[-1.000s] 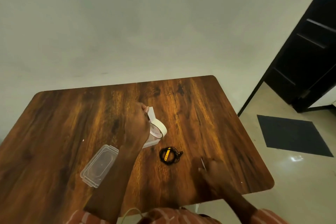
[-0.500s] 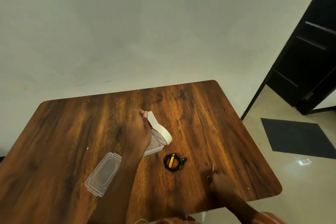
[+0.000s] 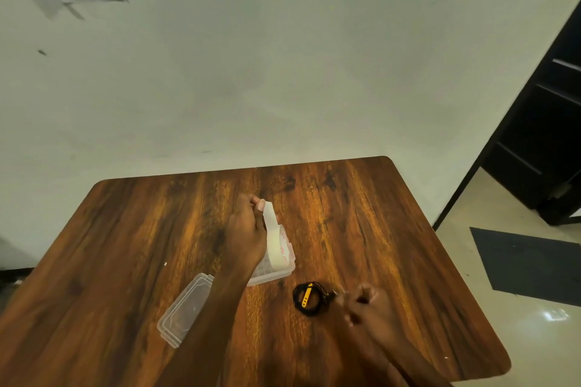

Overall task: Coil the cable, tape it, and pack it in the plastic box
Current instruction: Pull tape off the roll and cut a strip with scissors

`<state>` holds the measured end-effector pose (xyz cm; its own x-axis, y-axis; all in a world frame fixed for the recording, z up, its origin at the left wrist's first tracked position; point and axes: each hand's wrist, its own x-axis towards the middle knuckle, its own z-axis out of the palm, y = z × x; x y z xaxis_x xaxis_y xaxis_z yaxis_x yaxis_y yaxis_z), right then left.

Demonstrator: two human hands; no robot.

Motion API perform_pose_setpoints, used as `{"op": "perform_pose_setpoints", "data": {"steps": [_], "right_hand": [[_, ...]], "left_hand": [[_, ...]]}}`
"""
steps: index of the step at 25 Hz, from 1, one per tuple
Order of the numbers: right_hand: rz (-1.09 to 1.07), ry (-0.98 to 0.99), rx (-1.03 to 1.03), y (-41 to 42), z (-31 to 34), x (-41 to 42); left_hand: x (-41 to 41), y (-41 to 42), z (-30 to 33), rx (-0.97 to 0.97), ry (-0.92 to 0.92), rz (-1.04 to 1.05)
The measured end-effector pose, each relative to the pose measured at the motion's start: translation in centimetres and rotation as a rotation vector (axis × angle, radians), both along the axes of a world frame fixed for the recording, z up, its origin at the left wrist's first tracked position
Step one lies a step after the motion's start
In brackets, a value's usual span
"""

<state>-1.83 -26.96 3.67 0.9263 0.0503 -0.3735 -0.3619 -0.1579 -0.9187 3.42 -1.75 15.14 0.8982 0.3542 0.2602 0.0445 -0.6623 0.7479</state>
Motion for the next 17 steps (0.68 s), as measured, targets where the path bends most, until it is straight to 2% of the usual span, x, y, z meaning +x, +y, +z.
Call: {"op": "perform_pose_setpoints", "data": {"steps": [4,9,12,15,17], "right_hand": [[0.066,-0.098,0.353,3.5,6.9,1.4],[0.053,-0.116,0.415,5.8,11.3,2.2],[0.016,-0.195,0.247,5.8,12.3,2.4],[0.113,-0.456,-0.27,5.6,13.2,2.3],[0.203,-0.549,-0.482,5.1,14.3,2.4]], "left_hand": [[-0.1,-0.1,1.2,0.032,-0.09,-0.045],[-0.5,0.2,2.8,0.021,-0.146,-0.093],[-0.8,0.2,3.5,0.051,-0.156,-0.059],[-1.1,0.1,3.8,0.054,-0.17,-0.035],[-1.3,-0.2,4.0,0.072,-0.178,-0.028]]}}
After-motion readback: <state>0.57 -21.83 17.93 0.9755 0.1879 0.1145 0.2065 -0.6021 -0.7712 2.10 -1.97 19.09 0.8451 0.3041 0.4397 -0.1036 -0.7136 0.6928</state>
